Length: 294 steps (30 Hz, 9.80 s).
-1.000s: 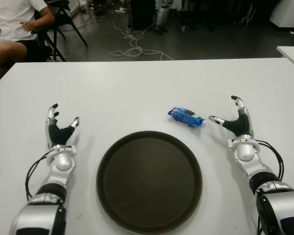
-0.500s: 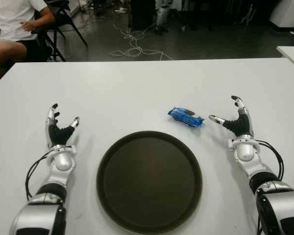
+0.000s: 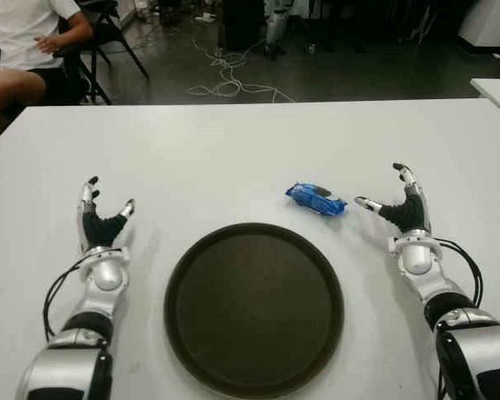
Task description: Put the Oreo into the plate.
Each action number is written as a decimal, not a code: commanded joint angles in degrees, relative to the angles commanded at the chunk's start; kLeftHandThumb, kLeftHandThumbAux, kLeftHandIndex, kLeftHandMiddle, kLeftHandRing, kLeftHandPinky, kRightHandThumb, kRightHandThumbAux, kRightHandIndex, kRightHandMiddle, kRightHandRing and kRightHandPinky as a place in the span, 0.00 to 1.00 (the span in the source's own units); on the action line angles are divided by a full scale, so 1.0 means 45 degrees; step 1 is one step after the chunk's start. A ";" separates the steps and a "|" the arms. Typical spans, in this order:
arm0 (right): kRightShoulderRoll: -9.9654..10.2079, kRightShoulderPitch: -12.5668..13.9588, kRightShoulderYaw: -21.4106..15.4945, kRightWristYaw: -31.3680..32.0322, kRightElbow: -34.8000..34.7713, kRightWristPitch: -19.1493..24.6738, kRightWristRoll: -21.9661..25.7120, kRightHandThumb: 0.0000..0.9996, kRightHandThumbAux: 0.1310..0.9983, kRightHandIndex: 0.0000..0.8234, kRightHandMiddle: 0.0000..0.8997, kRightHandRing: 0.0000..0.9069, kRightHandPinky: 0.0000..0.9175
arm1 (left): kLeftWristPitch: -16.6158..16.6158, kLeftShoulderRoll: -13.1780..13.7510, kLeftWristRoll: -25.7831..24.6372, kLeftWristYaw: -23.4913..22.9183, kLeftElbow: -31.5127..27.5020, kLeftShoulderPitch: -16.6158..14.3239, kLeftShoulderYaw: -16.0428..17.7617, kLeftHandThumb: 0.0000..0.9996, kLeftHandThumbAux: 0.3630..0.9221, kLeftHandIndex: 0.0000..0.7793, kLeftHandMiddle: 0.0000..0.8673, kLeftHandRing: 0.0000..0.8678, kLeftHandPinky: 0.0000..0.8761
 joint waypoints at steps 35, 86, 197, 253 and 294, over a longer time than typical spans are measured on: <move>-0.0173 0.0095 -0.0132 0.0678 -0.0633 -0.0838 0.0271 0.00 0.64 0.10 0.09 0.07 0.05 | 0.0163 -0.0176 0.0215 0.0431 -0.0087 -0.0035 -0.0140 0.06 0.79 0.12 0.10 0.10 0.10; -0.0630 0.1024 0.0939 0.4083 -0.7626 0.1646 -0.1165 0.00 0.66 0.07 0.11 0.16 0.21 | 0.0457 -0.0372 0.0241 0.0513 -0.0484 0.0059 -0.0214 0.09 0.77 0.14 0.13 0.13 0.12; -0.0859 -0.1457 0.6354 0.9426 -0.8819 1.2286 -0.6104 0.00 0.60 0.02 0.07 0.05 0.00 | 0.0393 -0.0544 0.0140 0.0531 -0.0529 0.0054 -0.0101 0.14 0.79 0.14 0.12 0.14 0.18; -0.0467 -0.1775 0.6408 0.9195 -0.8109 1.1518 -0.6018 0.00 0.65 0.06 0.08 0.06 0.00 | 0.0290 -0.0548 0.0238 0.0672 -0.0510 0.0021 -0.0188 0.13 0.80 0.14 0.13 0.17 0.25; 0.0970 -0.4514 0.6004 0.7423 -0.1792 0.8895 -0.4898 0.00 0.65 0.07 0.09 0.04 0.00 | 0.0138 -0.0627 0.0060 0.0575 -0.0502 0.0047 -0.0076 0.13 0.82 0.15 0.12 0.15 0.19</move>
